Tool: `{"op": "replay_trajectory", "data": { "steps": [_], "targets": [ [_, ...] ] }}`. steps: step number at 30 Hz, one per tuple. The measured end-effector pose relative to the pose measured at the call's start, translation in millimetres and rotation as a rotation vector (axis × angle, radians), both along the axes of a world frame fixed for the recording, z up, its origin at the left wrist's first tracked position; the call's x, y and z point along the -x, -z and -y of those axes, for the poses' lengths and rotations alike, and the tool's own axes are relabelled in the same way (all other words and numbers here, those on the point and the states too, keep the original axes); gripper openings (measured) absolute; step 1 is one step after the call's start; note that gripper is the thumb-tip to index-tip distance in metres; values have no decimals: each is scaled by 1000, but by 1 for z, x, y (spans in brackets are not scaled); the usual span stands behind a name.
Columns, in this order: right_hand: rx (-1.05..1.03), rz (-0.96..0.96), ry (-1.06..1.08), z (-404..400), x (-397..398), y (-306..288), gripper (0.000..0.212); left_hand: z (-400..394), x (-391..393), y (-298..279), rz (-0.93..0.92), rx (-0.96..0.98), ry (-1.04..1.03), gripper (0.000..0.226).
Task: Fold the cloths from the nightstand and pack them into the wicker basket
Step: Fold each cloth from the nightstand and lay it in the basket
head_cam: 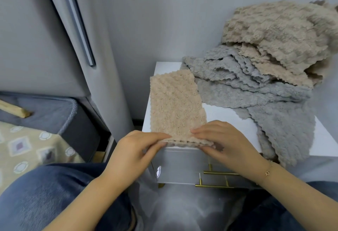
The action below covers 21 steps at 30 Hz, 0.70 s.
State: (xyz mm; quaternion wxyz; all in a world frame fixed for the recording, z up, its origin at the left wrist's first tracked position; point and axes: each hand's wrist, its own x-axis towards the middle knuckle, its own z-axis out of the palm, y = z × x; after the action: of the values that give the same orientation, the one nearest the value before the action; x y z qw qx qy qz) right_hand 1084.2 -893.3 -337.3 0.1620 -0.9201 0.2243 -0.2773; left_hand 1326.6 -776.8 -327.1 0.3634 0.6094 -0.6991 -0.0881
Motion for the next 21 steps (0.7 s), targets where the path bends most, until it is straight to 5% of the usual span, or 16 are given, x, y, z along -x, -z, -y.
{"op": "replay_trajectory", "data": {
  "steps": [6, 11, 17, 21],
  "targets": [
    [-541, 254, 186, 0, -14, -11, 6, 11, 6, -9, -272, -124, -78, 11],
    [-677, 290, 200, 11, -22, -14, 10, 26, 6, -10, -307, -183, -188, 7],
    [-609, 276, 279, 19, -23, -12, 30, 44, -11, -20, -71, -271, -201, 21],
    [-301, 123, 184, 21, -19, -18, 31, 43, -14, -15, 7, -176, -153, 27]
  ]
}}
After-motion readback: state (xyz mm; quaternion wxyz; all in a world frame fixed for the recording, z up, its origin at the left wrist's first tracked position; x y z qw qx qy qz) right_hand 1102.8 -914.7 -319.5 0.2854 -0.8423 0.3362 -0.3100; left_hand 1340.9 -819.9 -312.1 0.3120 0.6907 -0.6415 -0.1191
